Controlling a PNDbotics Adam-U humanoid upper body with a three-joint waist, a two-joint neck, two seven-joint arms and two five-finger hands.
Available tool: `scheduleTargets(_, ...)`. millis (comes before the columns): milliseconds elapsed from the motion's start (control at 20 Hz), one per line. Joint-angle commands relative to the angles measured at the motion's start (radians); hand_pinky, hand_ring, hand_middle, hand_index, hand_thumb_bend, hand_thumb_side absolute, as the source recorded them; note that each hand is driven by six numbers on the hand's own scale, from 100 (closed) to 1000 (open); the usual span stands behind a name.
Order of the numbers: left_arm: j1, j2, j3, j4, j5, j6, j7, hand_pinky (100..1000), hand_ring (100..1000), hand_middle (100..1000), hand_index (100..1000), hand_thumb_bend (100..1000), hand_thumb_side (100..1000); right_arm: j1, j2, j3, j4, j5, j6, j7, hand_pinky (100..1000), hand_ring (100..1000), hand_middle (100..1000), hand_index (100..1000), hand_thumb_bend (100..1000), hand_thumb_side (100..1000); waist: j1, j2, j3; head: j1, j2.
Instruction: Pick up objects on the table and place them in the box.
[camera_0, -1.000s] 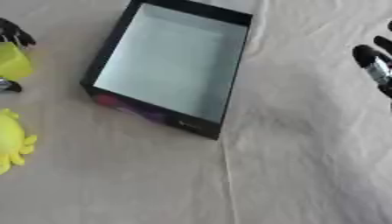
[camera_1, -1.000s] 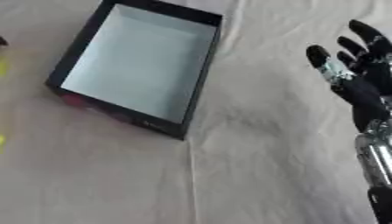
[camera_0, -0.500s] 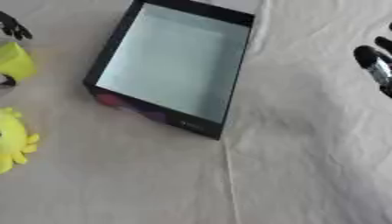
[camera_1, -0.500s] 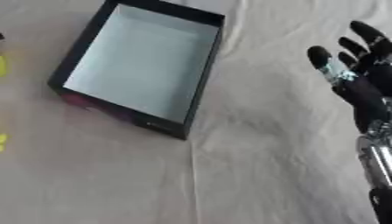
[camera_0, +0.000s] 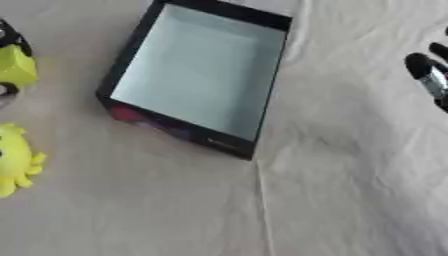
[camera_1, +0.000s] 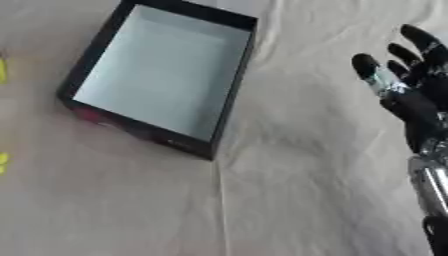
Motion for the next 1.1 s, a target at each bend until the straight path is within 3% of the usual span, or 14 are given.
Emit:
scheduleTargets(50, -0.014, 0.029, 0.009, -0.020, 0.023, -0.003, -0.020, 644, 579, 438, 680, 369, 100, -0.003, -0.009, -0.006, -0.008, 0.005, -0.002, 0.004, 944, 913, 944, 847, 686, 262, -0.001, -0.021, 0.003, -0.001, -0.005)
scheduleTargets(600, -0.054, 0.028, 0.030, -0.119, 0.127, 0.008, -0.024, 637, 548, 418, 641, 358, 100, 0.005, -0.017, -0.008, -0.009, -0.003, -0.003, 0.005, 944, 913, 944, 847, 685, 263, -0.004, -0.051, 0.014, -0.023, 0.021)
scheduleTargets(1100, -0.088, -0.017, -0.003, -0.183, 0.194, 0.001, -0.078, 633, 541, 413, 633, 353, 100, 0.008, -0.023, -0.011, -0.009, -0.016, -0.006, 0.005, 945, 913, 943, 847, 683, 266, -0.001, -0.089, 0.017, -0.012, 0.027)
